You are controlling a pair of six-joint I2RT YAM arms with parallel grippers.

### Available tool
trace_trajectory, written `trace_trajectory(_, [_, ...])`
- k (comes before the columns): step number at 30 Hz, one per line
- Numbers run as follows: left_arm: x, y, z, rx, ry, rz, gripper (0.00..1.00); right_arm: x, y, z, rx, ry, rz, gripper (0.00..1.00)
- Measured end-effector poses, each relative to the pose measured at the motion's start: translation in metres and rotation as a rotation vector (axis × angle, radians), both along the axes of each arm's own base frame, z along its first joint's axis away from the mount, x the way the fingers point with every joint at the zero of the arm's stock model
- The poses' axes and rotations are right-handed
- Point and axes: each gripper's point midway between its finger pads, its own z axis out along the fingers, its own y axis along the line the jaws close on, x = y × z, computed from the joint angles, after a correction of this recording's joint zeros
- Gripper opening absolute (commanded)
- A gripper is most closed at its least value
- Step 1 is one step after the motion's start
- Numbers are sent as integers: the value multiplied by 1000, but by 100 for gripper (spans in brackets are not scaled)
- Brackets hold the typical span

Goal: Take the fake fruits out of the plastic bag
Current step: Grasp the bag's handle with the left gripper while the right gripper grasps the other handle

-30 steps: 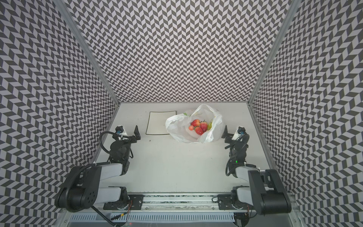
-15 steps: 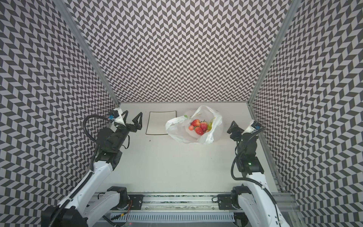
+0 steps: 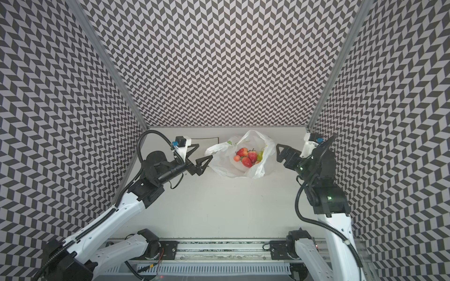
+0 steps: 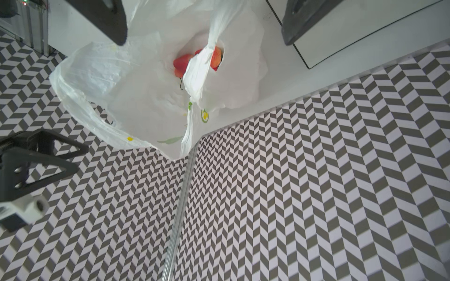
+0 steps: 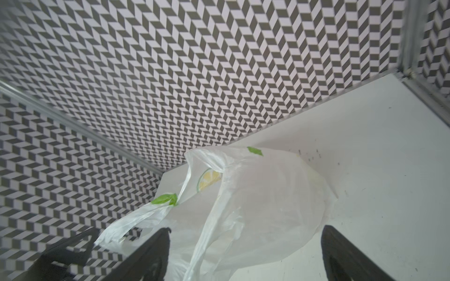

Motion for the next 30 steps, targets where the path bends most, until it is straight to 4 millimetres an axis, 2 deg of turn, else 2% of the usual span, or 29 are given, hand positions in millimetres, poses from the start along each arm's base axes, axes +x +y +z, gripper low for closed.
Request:
trace_trajectory(5, [19, -8, -28, 73, 56, 25, 79, -1, 13, -13, -8, 118, 69, 93])
trace_trajectory(9, [28, -14, -41, 96, 85, 28, 66, -1, 25, -25, -19, 186, 111, 88])
trace_trajectory(13, [36, -19, -45, 98, 96, 29, 48, 2, 58, -39, -36, 246, 207, 83])
trace_trajectory(15, [38, -20, -44, 89, 96, 31, 37, 2, 74, -45, -44, 267, 247, 74])
trace_trajectory(17, [42, -21, -45, 83, 97, 39, 26, 2, 83, -50, -46, 285, 266, 59])
trace_trajectory(20, [47, -23, -47, 78, 106, 52, 13, 7, 82, -53, -45, 291, 238, 35])
trace_trajectory(22, [53, -25, -44, 69, 102, 64, 10, 10, 80, -53, -43, 285, 215, 23])
trace_trajectory(26, [69, -30, -31, 27, 86, 96, 3, 11, 72, -49, -37, 254, 166, 10])
trace_trajectory(30, [95, -43, -15, -33, 72, 119, 0, 3, 64, -29, -24, 170, 141, 6])
